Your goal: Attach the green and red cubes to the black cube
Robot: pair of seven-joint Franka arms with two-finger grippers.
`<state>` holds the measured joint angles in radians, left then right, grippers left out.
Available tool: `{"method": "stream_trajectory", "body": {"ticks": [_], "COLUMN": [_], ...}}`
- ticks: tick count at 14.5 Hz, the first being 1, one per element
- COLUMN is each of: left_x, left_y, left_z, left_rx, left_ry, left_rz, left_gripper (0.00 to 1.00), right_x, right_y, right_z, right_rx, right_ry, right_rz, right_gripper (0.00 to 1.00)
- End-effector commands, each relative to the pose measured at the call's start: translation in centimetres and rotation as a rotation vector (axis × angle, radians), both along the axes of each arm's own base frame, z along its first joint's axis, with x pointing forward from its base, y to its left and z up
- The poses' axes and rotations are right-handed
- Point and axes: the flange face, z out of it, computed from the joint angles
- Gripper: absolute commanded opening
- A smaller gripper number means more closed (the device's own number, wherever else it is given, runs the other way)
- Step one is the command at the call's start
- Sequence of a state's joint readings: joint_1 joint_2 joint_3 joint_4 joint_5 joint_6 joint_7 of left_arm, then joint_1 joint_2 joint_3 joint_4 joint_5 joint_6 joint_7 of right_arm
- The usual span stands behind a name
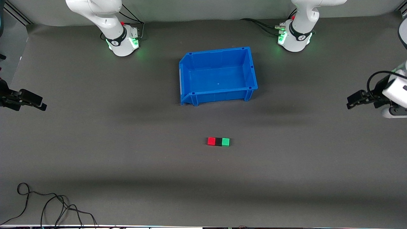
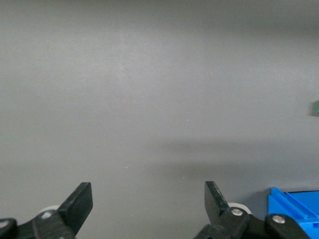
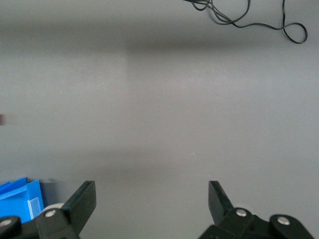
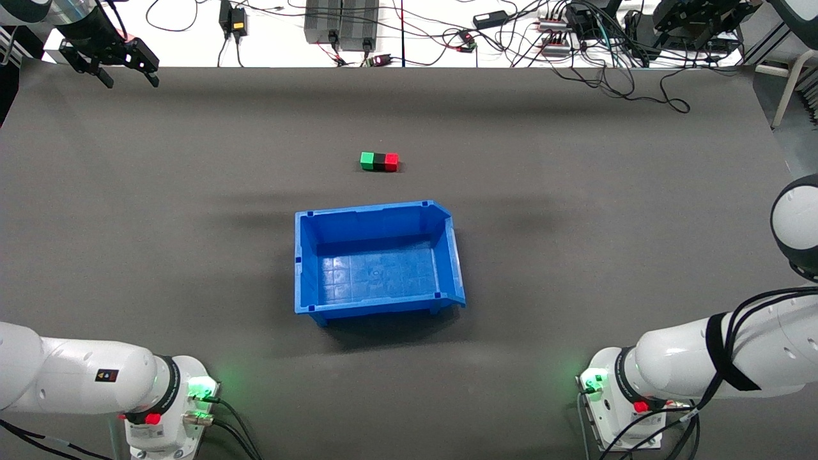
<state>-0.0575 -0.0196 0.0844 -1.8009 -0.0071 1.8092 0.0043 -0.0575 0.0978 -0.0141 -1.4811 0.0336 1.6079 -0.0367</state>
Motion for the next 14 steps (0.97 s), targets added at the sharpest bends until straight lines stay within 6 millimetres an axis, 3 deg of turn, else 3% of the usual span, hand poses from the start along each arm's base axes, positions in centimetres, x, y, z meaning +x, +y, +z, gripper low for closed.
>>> {"method": "stream_trajectory", "body": {"ticks": [1,5,14], "left_x": [-0.2,0.3,1.2], "left_y": [-1.0,-1.2,-1.2], "left_z": [2.0,3.6,3.3], "left_rx": [0.019,0.007,0.009], "left_ry": [0.033,0.033,0.037], "left_rz": [0.000,0.002,-0.012], "left_gripper": [1.00,1.00,0.99], "right_x": [-0.6,-0.7,-0.9], "right_y": [0.9,0.8,0.6], "right_z": [0.3,0.3,0.1], "right_rx": [-0.025,-0.026,-0.023], "right_ry": [-0.014,-0.012,0.014], "right_rz": [0.042,0.056,0.071], "right_gripper": [1.00,1.00,1.00]}}
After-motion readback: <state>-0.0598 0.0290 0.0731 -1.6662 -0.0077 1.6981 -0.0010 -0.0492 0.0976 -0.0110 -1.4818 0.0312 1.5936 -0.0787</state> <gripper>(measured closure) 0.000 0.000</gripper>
